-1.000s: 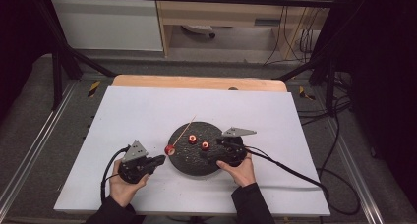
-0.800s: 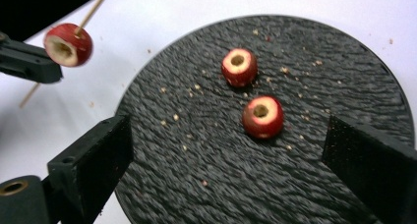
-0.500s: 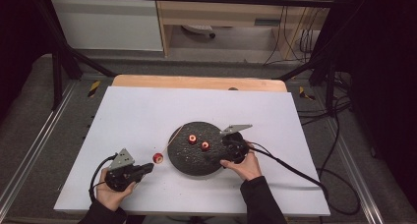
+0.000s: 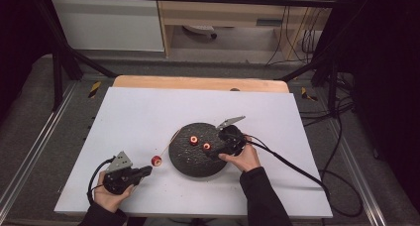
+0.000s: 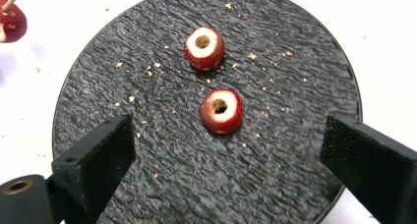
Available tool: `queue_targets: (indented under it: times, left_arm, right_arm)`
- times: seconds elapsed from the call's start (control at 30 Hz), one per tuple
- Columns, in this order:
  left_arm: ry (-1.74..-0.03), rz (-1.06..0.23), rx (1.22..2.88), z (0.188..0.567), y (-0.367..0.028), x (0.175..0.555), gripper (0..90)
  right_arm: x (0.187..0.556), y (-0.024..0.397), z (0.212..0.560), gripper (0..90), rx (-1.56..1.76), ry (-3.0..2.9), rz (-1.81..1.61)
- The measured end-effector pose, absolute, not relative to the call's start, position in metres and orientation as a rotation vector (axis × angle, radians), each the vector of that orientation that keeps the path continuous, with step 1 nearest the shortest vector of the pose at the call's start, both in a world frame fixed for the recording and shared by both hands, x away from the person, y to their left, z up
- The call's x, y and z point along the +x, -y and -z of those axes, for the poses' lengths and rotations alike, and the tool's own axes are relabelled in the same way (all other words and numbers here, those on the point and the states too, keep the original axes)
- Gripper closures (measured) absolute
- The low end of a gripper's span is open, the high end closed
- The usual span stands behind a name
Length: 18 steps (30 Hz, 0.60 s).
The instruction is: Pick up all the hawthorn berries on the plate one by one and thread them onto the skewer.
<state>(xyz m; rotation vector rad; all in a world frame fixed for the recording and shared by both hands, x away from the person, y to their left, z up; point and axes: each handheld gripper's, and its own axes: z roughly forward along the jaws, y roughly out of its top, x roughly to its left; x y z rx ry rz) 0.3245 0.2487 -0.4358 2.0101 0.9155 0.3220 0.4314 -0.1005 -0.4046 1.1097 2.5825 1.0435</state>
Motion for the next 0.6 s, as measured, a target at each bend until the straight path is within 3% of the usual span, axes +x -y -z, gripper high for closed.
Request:
queue_targets:
  times: [0.23,0.6]
  left_arm:
    - [-0.913,-0.319,2.010,0.436,-0.248,0.324,88.1]
    - [-0.914,-0.320,2.011,0.436,-0.248,0.324,88.1]
  right_arm:
    - [0.444,0.086,0.400,16.2,1.112,-2.663,-0.917]
    - [0.464,0.067,0.402,37.2,1.131,-2.756,-0.773]
